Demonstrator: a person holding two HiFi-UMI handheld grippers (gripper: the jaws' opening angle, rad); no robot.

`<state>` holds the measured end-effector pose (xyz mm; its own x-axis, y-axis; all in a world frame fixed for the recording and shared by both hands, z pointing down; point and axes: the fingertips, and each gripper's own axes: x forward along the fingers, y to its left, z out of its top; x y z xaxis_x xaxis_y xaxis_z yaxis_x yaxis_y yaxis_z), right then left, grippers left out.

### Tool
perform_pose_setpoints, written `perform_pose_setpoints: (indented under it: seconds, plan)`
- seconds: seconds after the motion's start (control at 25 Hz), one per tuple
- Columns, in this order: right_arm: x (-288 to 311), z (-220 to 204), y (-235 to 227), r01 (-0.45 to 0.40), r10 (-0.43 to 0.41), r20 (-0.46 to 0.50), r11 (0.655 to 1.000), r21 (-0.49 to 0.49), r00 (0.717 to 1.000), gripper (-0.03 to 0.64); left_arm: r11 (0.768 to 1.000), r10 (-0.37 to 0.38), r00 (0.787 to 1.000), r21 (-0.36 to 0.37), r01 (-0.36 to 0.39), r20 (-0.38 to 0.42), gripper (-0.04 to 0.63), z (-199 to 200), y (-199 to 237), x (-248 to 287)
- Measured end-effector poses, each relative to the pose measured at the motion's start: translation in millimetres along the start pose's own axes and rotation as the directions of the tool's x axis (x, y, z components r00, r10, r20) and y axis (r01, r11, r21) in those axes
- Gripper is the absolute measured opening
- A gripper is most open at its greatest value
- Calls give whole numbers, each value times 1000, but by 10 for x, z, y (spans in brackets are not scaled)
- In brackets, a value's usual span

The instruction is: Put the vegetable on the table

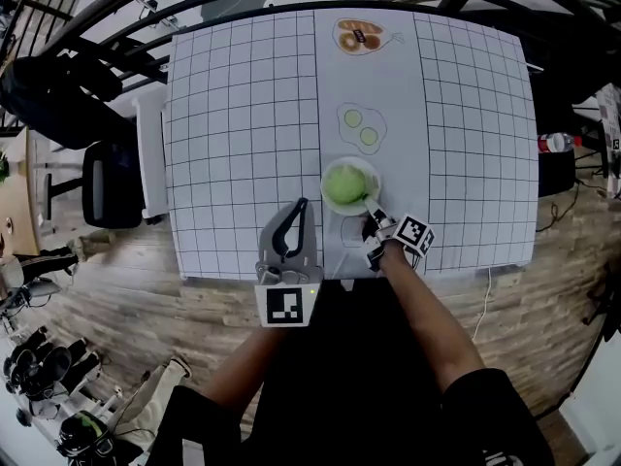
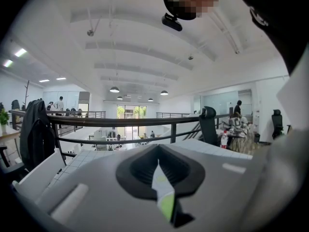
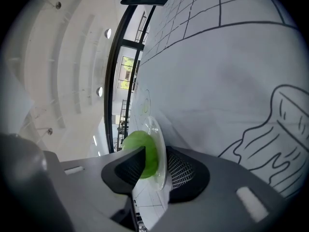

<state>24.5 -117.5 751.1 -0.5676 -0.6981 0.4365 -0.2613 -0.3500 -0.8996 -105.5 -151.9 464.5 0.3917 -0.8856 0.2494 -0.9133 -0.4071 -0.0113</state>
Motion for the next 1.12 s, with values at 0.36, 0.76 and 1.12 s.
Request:
perform_pose_setpoints:
  seconds: [0.36, 0.76, 1.12]
  plan:
    - [-193, 39, -140, 55, -55, 18, 998, -26, 998, 118, 1000, -24, 1000, -11, 24, 7, 8, 38, -68, -25]
    - [-454, 168, -20, 65, -60, 91, 996, -56, 994, 117, 997, -41, 999, -69, 42, 19, 8, 58, -136, -41]
    - [-783, 81, 459, -23, 39, 109, 989, -144, 993, 90, 995, -79, 996, -56, 81, 34, 8, 79, -200, -197]
